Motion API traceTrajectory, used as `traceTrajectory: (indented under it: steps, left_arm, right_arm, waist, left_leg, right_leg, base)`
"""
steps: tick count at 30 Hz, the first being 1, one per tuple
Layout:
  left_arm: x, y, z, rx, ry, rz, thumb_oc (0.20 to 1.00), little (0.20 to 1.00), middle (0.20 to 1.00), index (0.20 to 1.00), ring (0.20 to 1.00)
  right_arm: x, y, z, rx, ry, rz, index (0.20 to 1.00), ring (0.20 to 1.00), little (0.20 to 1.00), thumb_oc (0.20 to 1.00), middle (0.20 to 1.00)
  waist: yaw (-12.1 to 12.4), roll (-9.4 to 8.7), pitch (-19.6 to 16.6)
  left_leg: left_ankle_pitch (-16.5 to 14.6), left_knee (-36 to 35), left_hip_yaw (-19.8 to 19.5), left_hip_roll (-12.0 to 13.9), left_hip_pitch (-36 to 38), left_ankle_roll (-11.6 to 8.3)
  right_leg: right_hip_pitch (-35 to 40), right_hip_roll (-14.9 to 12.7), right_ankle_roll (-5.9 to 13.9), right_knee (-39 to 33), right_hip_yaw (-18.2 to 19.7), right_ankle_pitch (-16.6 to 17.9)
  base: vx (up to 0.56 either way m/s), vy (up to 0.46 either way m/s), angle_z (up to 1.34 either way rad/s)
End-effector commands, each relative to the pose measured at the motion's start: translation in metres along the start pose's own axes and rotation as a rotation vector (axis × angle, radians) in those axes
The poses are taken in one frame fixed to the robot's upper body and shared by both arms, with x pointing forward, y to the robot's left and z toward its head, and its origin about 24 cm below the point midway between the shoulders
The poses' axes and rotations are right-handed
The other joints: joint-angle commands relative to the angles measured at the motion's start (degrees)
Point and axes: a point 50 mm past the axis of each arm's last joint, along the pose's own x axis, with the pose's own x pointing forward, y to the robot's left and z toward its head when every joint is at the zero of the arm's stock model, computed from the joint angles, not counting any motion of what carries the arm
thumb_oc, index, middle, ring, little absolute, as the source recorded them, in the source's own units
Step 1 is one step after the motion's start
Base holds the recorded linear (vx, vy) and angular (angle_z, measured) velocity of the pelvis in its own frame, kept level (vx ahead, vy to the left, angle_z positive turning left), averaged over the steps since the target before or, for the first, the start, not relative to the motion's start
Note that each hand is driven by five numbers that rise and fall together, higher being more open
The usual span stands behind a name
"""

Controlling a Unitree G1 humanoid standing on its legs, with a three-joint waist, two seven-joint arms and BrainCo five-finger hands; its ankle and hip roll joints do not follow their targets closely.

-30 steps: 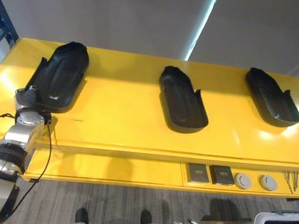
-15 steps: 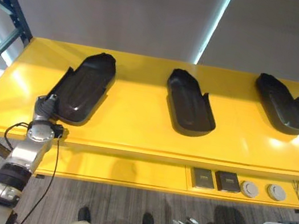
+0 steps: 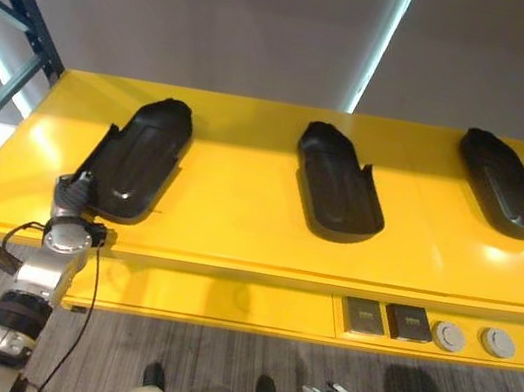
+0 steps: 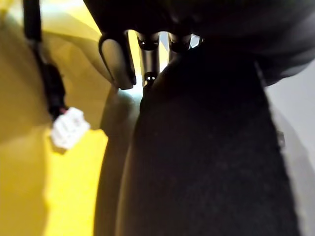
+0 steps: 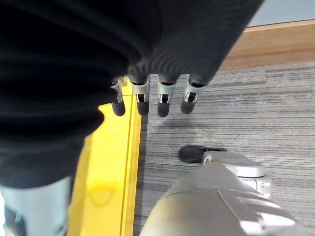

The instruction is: Move parts from the plastic box to the shelf.

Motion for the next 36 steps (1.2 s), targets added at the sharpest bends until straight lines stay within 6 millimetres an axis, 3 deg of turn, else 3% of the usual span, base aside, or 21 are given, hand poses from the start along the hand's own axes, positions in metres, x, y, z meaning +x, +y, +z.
traceTrajectory:
  steps: [1,12,13,15,16,28,31,34,35,36]
  left_arm:
    - [0.007,0.013,-0.012,-0.035,0.059,0.098,0.200,0.200,0.200,0.200,0.200]
    - [0.005,0.008,-0.033,-0.064,0.150,0.099,0.216,0.216,0.216,0.216,0.216]
    - [0.005,0.008,-0.034,-0.065,0.152,0.098,0.347,0.347,0.347,0.347,0.347]
    - [0.004,0.008,-0.035,-0.073,0.161,0.097,0.705,0.705,0.705,0.705,0.705]
    - [0.004,0.006,-0.037,-0.087,0.178,0.094,1.000,1.000,1.000,1.000,1.000]
    - [0.001,0.000,-0.038,-0.225,0.189,0.093,1.000,1.000,1.000,1.000,1.000]
    - [-0.001,-0.003,-0.027,-0.295,0.142,0.063,1.000,1.000,1.000,1.000,1.000]
    - [-0.004,-0.003,-0.004,-0.342,0.019,0.064,1.000,1.000,1.000,1.000,1.000]
    - [-0.008,0.002,0.020,-0.384,-0.097,0.067,1.000,1.000,1.000,1.000,1.000]
    - [-0.009,0.005,0.029,-0.405,-0.144,0.064,1.000,1.000,1.000,1.000,1.000]
  right_arm:
    - [0.000,0.005,0.003,-0.034,-0.025,0.004,1.000,1.000,1.000,1.000,1.000]
    - [-0.001,0.005,0.000,-0.042,-0.013,0.006,1.000,1.000,1.000,1.000,1.000]
    - [-0.001,0.005,0.000,-0.045,-0.011,0.006,1.000,1.000,1.000,1.000,1.000]
    - [-0.001,0.004,-0.001,-0.046,-0.009,0.006,1.000,1.000,1.000,1.000,1.000]
    - [-0.001,0.004,-0.001,-0.048,-0.008,0.006,1.000,1.000,1.000,1.000,1.000]
    - [0.000,0.004,-0.002,-0.056,0.004,0.003,1.000,1.000,1.000,1.000,1.000]
    - [0.000,0.005,-0.003,-0.061,0.007,0.006,1.000,1.000,1.000,1.000,1.000]
    - [0.001,0.005,-0.004,-0.060,0.007,0.005,1.000,1.000,1.000,1.000,1.000]
    - [0.001,0.007,-0.005,-0.053,0.011,0.003,1.000,1.000,1.000,1.000,1.000]
    - [0.001,0.007,-0.006,-0.047,0.012,0.002,1.000,1.000,1.000,1.000,1.000]
  waist:
    - [0.4,-1.96,0.2]
    - [-0.1,-1.88,-0.2]
    - [-0.2,-1.87,-0.2]
    - [-0.2,-1.80,-0.2]
    - [-0.3,-1.74,-0.1]
    - [-0.3,-1.64,-0.4]
    - [-0.1,-1.70,-0.3]
    - [0.4,-1.80,-0.1]
    - [1.0,-1.88,0.0]
    - [1.3,-1.91,0.1]
  left_leg:
    - [-6.7,7.3,0.6,2.7,-0.7,1.35]
    - [-6.8,6.6,1.1,2.8,0.5,1.20]
    - [-6.8,6.6,1.1,2.8,0.6,1.21]
    - [-6.8,6.6,1.2,2.8,0.6,1.21]
    - [-6.9,6.6,1.2,2.7,0.8,1.21]
    - [-7.0,6.1,1.4,2.7,1.6,1.16]
    - [-7.0,6.1,1.3,2.7,1.8,1.14]
    - [-7.1,6.0,0.9,2.7,1.8,1.12]
    - [-7.1,5.8,0.5,2.6,1.8,1.13]
    - [-7.1,5.8,0.3,2.6,1.8,1.13]
  right_leg:
    - [-3.9,-3.0,2.57,4.7,-0.9,-2.4]
    - [-3.3,-3.0,2.62,4.5,-0.8,-2.5]
    - [-3.3,-3.0,2.64,4.6,-0.8,-2.5]
    - [-3.3,-3.1,2.66,4.6,-0.8,-2.6]
    - [-3.2,-3.1,2.65,4.6,-0.8,-2.6]
    - [-2.6,-3.1,2.65,4.3,-0.9,-2.7]
    - [-2.4,-3.1,2.58,4.4,-1.1,-2.8]
    - [-2.2,-3.2,2.52,4.3,-1.4,-2.9]
    - [-2.1,-3.3,2.50,4.2,-1.8,-2.9]
    - [-2.0,-3.3,2.47,4.1,-1.9,-2.9]
  base:
    - [0.00,0.000,0.00]
    - [0.01,0.002,0.00]
    - [0.00,0.000,0.00]
    - [0.00,0.000,0.00]
    - [0.00,0.000,0.00]
    - [0.00,0.000,0.00]
    - [0.00,0.000,0.00]
    - [0.00,0.001,0.01]
    - [-0.01,0.003,0.05]
    - [-0.01,0.001,0.06]
